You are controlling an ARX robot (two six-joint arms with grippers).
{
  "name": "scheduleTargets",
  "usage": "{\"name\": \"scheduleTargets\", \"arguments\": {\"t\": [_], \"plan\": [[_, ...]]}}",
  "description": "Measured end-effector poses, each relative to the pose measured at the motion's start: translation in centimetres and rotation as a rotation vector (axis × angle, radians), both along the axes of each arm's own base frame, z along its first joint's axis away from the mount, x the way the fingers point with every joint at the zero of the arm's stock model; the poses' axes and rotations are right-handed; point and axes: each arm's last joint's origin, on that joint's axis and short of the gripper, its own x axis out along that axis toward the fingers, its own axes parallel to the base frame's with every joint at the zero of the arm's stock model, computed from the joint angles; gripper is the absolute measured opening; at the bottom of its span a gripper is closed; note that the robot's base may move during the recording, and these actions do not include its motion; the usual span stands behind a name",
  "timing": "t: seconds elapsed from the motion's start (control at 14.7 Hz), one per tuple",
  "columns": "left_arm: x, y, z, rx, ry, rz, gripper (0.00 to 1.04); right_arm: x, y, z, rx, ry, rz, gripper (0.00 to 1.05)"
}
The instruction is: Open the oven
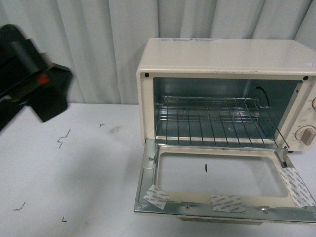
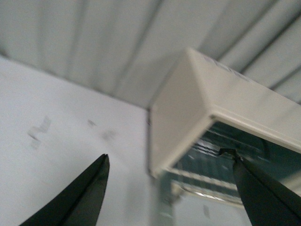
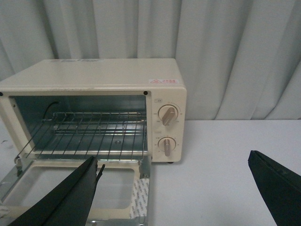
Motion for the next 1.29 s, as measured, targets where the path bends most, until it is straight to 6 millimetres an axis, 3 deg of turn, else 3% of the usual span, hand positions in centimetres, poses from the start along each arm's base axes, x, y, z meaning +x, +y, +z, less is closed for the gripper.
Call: {"name": "scheduleTargets", "arguments": {"t": [0.14,0.34,0.41,0.75,0.88,1.29], "plan": [[-2.3,3.3,1.4,0.310,-0.171,0.123,0.54,0.0,0.0,0.0,0.000,0.000,-0.002,0.98],[-4.6,5.4,-0.2,0.449,-0.141,0.090,0.12,0.0,0.0,0.0,0.000,0.000,-0.002,0.98],[-5.0,5.9,0.1,0.449,-0.166,0.096,0.02,0.0,0.0,0.0,0.000,0.000,-0.001,0.98],[-7.2,7.5,-1.5,0.458,-0.146,0.087,0.02,0.0,0.0,0.0,0.000,0.000,-0.001,0.98],[-7.8,8.5,-0.9,0.456,-0.178,0.117,0.02,0.0,0.0,0.0,0.000,0.000,-0.002,0.98],[-9.1,8.4,-0.7,0.454,-0.185,0.095,0.02,0.0,0.0,0.0,0.000,0.000,-0.001,0.98]]}}
